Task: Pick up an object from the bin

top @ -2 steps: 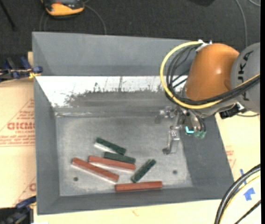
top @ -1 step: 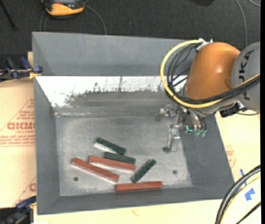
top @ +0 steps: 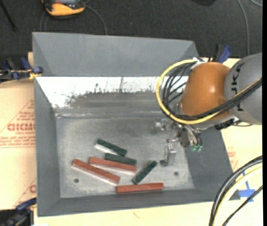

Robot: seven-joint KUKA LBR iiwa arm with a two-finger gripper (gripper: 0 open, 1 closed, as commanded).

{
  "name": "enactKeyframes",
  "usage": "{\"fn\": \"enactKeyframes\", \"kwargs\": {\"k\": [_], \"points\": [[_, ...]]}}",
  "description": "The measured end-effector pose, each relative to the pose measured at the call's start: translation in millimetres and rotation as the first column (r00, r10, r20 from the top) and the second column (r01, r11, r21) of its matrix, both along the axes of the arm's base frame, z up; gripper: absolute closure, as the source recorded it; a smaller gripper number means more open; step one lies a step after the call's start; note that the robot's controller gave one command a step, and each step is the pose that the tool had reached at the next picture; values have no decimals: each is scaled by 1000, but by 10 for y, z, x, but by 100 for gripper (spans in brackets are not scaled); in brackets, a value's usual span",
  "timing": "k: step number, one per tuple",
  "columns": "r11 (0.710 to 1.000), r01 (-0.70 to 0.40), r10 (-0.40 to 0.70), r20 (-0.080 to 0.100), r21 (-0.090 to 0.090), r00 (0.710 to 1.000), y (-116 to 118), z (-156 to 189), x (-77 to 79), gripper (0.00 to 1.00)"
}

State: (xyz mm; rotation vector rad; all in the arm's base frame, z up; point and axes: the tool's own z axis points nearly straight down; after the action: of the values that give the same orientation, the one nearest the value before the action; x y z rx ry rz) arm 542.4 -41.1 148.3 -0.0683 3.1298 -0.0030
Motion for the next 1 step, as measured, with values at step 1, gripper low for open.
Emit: {"fn": "enactKeyframes", "kwargs": {"k": [1], "points": [[1000, -9, 9, -8, 2, 1000, 262, -495, -280, 0]]}}
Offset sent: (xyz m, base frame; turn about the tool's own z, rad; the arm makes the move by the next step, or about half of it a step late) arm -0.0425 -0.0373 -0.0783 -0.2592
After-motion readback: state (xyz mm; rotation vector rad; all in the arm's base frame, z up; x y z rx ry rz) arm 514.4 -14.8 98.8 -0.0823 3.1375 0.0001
